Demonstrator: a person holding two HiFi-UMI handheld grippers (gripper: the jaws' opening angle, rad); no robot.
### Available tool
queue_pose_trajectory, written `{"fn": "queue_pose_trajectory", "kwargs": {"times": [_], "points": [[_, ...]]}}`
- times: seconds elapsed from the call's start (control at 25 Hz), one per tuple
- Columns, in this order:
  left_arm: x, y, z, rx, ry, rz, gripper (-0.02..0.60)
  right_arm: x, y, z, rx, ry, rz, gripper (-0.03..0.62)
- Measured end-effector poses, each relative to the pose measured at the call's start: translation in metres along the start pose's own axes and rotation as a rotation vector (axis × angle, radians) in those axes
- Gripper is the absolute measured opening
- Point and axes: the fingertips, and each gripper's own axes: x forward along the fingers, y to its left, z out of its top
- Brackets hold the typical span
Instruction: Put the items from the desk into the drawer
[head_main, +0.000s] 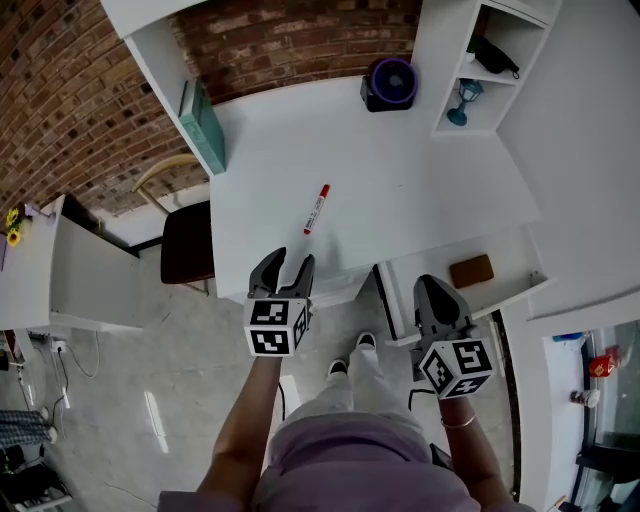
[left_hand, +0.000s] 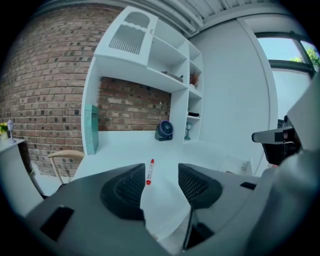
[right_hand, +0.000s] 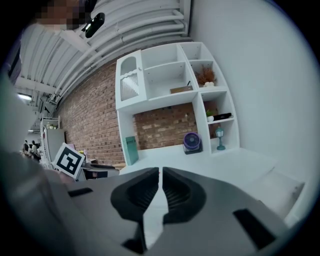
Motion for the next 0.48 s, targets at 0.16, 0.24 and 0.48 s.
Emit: {"fn": "queue_pose_trajectory", "kwargs": {"times": [0.16,0.24,0.48], "points": [[0.024,0.006,0.001,0.000,0.021,0.014,0.206,0.014,-0.013,0.003,0.001,0.005,0.002,0.014],[0.037,0.007,0.001,0.002,0.030,0.018,0.204,0.020,-0.020,0.003,0.002,0.011,0.000,0.014],[0.078,0.006,0.000,0.006,0.069,0.032,0.193,0.041,-0.046,0.005,0.007,0.036,-0.002,0.014]]}}
